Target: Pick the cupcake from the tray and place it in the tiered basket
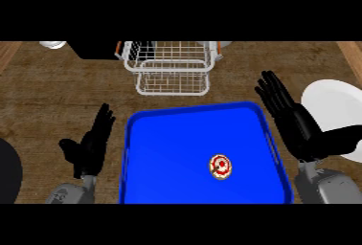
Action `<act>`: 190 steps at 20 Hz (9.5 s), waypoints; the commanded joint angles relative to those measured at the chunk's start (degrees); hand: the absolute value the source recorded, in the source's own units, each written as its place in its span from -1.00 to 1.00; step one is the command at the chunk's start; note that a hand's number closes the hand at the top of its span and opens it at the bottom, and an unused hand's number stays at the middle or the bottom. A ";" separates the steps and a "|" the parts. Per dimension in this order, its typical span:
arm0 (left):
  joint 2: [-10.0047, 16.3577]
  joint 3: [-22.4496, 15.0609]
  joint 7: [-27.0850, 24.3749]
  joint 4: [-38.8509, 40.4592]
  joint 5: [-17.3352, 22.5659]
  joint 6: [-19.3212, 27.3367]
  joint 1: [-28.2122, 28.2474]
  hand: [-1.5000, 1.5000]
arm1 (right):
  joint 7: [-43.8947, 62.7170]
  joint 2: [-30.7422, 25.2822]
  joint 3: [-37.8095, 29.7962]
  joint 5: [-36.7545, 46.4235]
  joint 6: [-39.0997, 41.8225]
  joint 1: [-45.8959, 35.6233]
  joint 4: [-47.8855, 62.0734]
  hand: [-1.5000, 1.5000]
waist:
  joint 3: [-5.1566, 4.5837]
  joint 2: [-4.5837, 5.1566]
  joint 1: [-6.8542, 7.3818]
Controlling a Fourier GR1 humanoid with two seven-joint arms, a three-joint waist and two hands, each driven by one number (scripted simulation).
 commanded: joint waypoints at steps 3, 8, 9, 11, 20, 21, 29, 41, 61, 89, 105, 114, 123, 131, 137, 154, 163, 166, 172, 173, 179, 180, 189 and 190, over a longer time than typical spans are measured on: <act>1.78 -0.89 -0.05 1.06 -4.17 2.28 5.33 0.00 | 0.68 -3.82 -3.02 4.23 -0.65 -5.40 -2.60 1.00 | 0.52 -1.60 -0.61; 3.75 -0.52 1.32 2.85 -5.46 3.89 6.63 0.00 | 6.44 -9.11 -12.47 16.67 -16.80 -3.31 3.03 -1.00 | 0.27 -1.52 -3.27; 2.79 -1.25 2.34 2.18 -5.75 4.66 6.24 0.00 | 7.43 -2.36 -12.74 13.59 -21.21 -2.58 2.75 -1.00 | 0.50 -1.55 -2.52; 3.58 -1.46 4.73 0.38 -5.86 4.50 5.90 0.00 | 3.19 -0.12 -14.07 11.90 -22.32 2.06 -1.63 -1.00 | 0.61 -1.84 -2.60; 3.85 -2.10 5.43 -4.78 -7.88 5.05 9.95 0.00 | 18.22 -10.54 -4.70 13.39 -8.56 9.63 -18.69 -1.00 | 0.39 -2.03 -1.68; 4.20 -1.59 6.90 -3.23 -7.99 4.98 7.44 0.00 | 23.10 -12.52 -2.76 14.54 -7.34 8.94 -19.39 -1.00 | 0.28 -1.93 -2.09; 2.48 -3.18 7.04 -4.19 -9.38 6.43 9.42 0.00 | 42.06 -27.14 4.92 20.37 5.67 5.44 -29.24 -1.00 | 0.27 -1.83 -1.13; 2.02 -2.94 6.26 -4.21 -10.38 4.28 9.46 0.00 | 68.56 -16.22 24.31 38.27 7.71 -11.59 -28.19 -1.00 | 0.34 -1.48 -0.02; 0.64 0.13 4.97 -1.50 -10.82 2.93 7.94 0.00 | 73.49 -0.12 32.65 46.60 16.38 -15.69 -11.84 -1.00 | 0.38 -1.46 -0.99; 2.04 1.75 9.04 -8.01 -11.21 1.57 11.72 0.00 | 71.32 4.75 29.55 45.36 23.10 -9.53 1.56 -1.00 | 0.46 -1.65 -1.11; -1.00 1.70 9.05 -6.05 -15.23 1.63 11.25 0.00 | 56.12 9.10 27.74 55.26 19.07 -5.64 10.63 1.00 | 0.52 -1.47 -0.83; -0.99 3.56 6.77 -5.07 -15.35 0.16 11.28 0.00 | 31.28 -3.01 23.22 58.52 21.57 -13.80 15.64 1.00 | 0.54 -1.29 -0.48; -0.78 5.32 9.52 -4.14 -14.85 -1.11 9.36 0.00 | 19.34 -6.78 13.50 56.08 14.36 -14.04 11.95 1.00 | 0.52 -1.53 -1.47; -2.92 2.63 9.10 -8.53 -17.75 2.66 13.57 0.00 | 30.74 -3.96 -2.88 42.54 16.15 -19.55 -7.98 1.00 | 0.52 -2.06 -2.17; -2.84 3.91 9.81 -6.18 -17.13 0.93 10.99 0.00 | 35.15 -8.78 -6.61 40.92 22.20 -27.90 -16.81 1.00 | 0.48 -1.71 -1.34; -4.47 4.03 9.70 -5.60 -18.96 -0.75 10.20 0.00 | 39.45 -2.45 -6.92 46.98 18.04 -54.51 11.63 1.00 | 0.46 -1.23 0.17; -6.15 3.99 8.74 -5.19 -20.54 0.32 10.56 0.00 | 30.18 2.41 -5.04 49.70 14.06 -59.91 28.02 1.00 | 0.47 -1.24 0.05; -3.33 5.60 10.33 -7.92 -18.74 -2.58 11.65 0.00 | 25.61 3.92 -3.61 52.36 10.31 -58.07 32.60 1.00 | 0.49 -1.22 0.30; -5.29 4.59 8.05 -6.29 -20.28 -1.87 11.80 0.00 | 23.66 7.63 -3.22 56.93 4.18 -62.89 45.58 1.00 | 0.48 -1.12 0.55; -3.97 5.70 9.71 -6.26 -19.38 -3.09 10.61 0.00 | 23.54 9.13 -2.78 57.56 2.27 -61.33 46.94 1.00 | 0.48 -1.07 0.51; -4.08 7.68 10.62 -6.32 -18.98 -2.84 8.11 0.00 | 20.76 13.37 -7.28 54.89 -3.17 -62.30 52.81 1.00 | 0.50 -1.14 0.21; -4.24 6.24 9.58 -6.44 -19.77 -2.99 10.98 0.00 | 19.45 12.72 -8.96 53.49 -3.27 -61.54 54.64 1.00 | 0.51 -1.02 0.54; -2.82 7.08 10.76 -7.55 -19.18 -5.03 9.33 0.00 | 11.56 13.57 -17.21 36.63 -11.70 -63.10 59.38 -1.00 | 0.52 -0.80 1.89; -7.13 4.14 10.35 -6.72 -21.14 -1.92 9.63 0.00 | 10.56 13.57 -17.18 34.40 -13.40 -62.92 60.42 -1.00 | 0.52 -0.68 2.25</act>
